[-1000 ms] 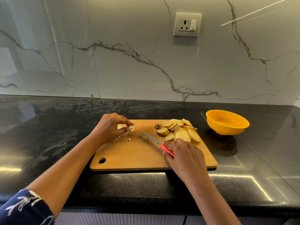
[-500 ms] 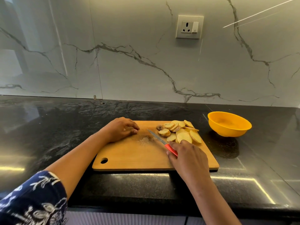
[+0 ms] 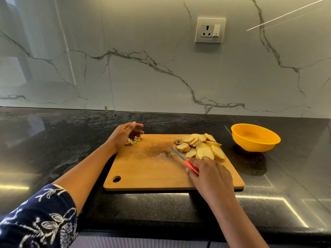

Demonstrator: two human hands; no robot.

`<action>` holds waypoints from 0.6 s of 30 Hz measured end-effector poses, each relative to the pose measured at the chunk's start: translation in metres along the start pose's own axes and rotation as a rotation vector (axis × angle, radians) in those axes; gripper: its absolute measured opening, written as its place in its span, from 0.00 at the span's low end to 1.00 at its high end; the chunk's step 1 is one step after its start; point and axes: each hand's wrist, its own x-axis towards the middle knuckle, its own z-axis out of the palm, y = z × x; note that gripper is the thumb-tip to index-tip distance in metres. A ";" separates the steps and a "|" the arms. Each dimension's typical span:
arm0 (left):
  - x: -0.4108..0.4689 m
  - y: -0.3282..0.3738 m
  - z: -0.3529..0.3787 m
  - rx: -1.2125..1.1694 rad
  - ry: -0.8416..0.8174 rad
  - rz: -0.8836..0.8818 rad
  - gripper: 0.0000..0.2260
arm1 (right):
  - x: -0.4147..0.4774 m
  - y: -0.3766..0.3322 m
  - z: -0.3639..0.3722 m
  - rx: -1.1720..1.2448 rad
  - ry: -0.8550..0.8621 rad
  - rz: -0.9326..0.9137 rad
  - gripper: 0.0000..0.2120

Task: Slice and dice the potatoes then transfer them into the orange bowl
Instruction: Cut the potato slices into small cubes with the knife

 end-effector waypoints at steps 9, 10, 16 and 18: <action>0.003 0.011 0.006 -0.008 0.048 0.061 0.34 | 0.018 0.011 -0.015 0.012 0.126 0.057 0.20; 0.005 0.016 0.008 -0.026 0.067 0.108 0.31 | 0.025 0.014 -0.018 0.005 0.148 0.062 0.19; 0.021 0.040 0.050 0.517 -0.340 0.220 0.23 | 0.049 0.025 -0.014 0.003 0.161 0.134 0.19; 0.028 0.045 0.067 0.679 -0.460 0.233 0.23 | 0.048 0.028 -0.011 0.007 0.141 0.143 0.19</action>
